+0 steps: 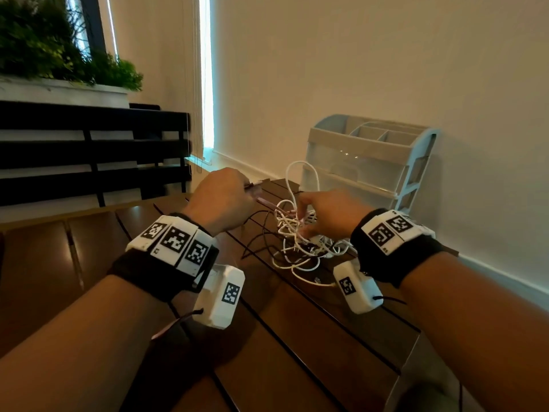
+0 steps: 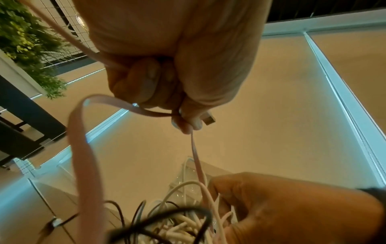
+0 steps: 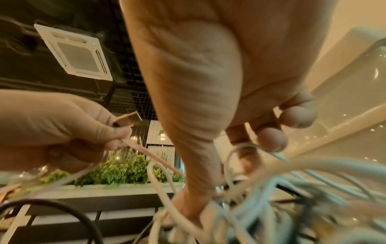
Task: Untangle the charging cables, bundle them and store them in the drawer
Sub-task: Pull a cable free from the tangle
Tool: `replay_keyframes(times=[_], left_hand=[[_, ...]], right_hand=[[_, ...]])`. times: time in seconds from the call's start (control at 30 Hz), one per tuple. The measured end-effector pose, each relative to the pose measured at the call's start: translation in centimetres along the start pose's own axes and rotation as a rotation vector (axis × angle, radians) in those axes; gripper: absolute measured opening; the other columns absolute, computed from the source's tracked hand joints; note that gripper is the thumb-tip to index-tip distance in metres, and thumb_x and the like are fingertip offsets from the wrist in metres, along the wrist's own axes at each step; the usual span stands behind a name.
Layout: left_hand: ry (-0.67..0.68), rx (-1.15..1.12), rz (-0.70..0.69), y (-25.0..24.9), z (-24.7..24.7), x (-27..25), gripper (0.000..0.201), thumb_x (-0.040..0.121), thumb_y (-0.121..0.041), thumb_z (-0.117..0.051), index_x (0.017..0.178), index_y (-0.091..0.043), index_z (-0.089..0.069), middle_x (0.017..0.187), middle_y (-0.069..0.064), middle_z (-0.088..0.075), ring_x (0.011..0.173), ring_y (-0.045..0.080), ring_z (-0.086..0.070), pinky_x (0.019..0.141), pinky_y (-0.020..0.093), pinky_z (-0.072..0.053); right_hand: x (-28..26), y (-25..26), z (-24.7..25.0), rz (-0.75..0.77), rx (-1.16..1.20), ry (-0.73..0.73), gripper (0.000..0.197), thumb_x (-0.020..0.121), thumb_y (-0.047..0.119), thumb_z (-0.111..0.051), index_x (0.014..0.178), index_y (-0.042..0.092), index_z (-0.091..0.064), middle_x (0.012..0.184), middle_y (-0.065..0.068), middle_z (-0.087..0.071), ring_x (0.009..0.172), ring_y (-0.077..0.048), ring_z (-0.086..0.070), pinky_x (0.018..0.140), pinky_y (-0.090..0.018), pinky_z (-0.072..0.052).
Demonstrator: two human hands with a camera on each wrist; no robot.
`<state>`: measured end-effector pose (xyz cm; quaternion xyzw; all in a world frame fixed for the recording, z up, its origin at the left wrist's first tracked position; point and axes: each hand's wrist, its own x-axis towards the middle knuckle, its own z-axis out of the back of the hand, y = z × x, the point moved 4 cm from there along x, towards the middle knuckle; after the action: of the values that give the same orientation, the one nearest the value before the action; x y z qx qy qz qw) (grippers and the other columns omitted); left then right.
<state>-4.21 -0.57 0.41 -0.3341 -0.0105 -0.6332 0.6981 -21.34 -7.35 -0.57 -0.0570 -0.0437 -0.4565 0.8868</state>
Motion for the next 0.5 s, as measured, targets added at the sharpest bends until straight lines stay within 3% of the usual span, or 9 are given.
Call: replay_keyframes(times=[0.07, 0.17, 0.2, 0.27, 0.4, 0.5], left_hand=[[-0.008, -0.023, -0.018, -0.6, 0.0, -0.2, 0.029, 0.097, -0.030, -0.052, 0.078, -0.012, -0.065, 0.076, 0.006, -0.061, 0.075, 0.024, -0.056, 0.064, 0.030, -0.037], [-0.014, -0.061, -0.114, -2.3, -0.3, -0.6, 0.028, 0.096, -0.028, -0.053, 0.077, -0.011, -0.064, 0.080, 0.008, -0.064, 0.078, 0.026, -0.057, 0.067, 0.035, -0.043], [-0.017, -0.083, -0.136, -2.7, -0.3, -0.7, 0.027, 0.096, -0.027, -0.054, 0.074, -0.013, -0.063, 0.081, 0.008, -0.065, 0.078, 0.026, -0.057, 0.068, 0.036, -0.046], [-0.026, -0.116, -0.150, -3.1, -0.1, -0.9, 0.026, 0.096, -0.027, -0.054, 0.072, -0.017, -0.061, 0.077, 0.005, -0.064, 0.074, 0.024, -0.057, 0.066, 0.035, -0.045], [-0.040, -0.051, -0.117, -2.2, 0.6, -0.8, 0.029, 0.096, -0.029, -0.053, 0.076, -0.012, -0.065, 0.074, 0.008, -0.063, 0.073, 0.025, -0.056, 0.064, 0.033, -0.042], [-0.017, -0.031, -0.071, -1.7, 0.2, -0.6, 0.031, 0.097, -0.032, -0.052, 0.081, -0.010, -0.066, 0.075, 0.008, -0.061, 0.074, 0.025, -0.056, 0.063, 0.031, -0.038]], right_hand=[[-0.3, 0.5, 1.0, 0.045, -0.070, -0.060, 0.041, 0.076, 0.047, -0.074, 0.109, 0.026, -0.061, 0.103, 0.006, -0.053, 0.094, -0.014, -0.049, 0.076, -0.027, -0.039], [-0.4, 2.4, 1.3, 0.185, 0.154, -0.155, 0.025, 0.080, 0.035, -0.074, 0.099, 0.021, -0.066, 0.095, 0.006, -0.056, 0.086, -0.011, -0.051, 0.067, -0.015, -0.039], [-0.3, 2.8, 0.7, 0.184, 0.237, -0.131, 0.016, 0.083, 0.029, -0.072, 0.094, 0.019, -0.067, 0.091, 0.004, -0.061, 0.083, -0.012, -0.055, 0.068, -0.016, -0.042], [0.0, 3.0, -0.9, 0.154, 0.262, -0.069, 0.008, 0.088, 0.023, -0.064, 0.090, 0.015, -0.064, 0.086, 0.000, -0.064, 0.082, -0.016, -0.059, 0.071, -0.027, -0.046], [0.0, 1.7, -1.2, 0.046, 0.135, -0.104, 0.013, 0.098, 0.024, -0.043, 0.102, 0.013, -0.048, 0.082, 0.000, -0.051, 0.079, -0.020, -0.052, 0.068, -0.031, -0.039], [-0.1, 1.0, -0.3, 0.057, 0.100, -0.128, 0.005, 0.098, 0.017, -0.042, 0.102, 0.014, -0.042, 0.073, 0.007, -0.040, 0.075, -0.016, -0.047, 0.068, -0.031, -0.037]])
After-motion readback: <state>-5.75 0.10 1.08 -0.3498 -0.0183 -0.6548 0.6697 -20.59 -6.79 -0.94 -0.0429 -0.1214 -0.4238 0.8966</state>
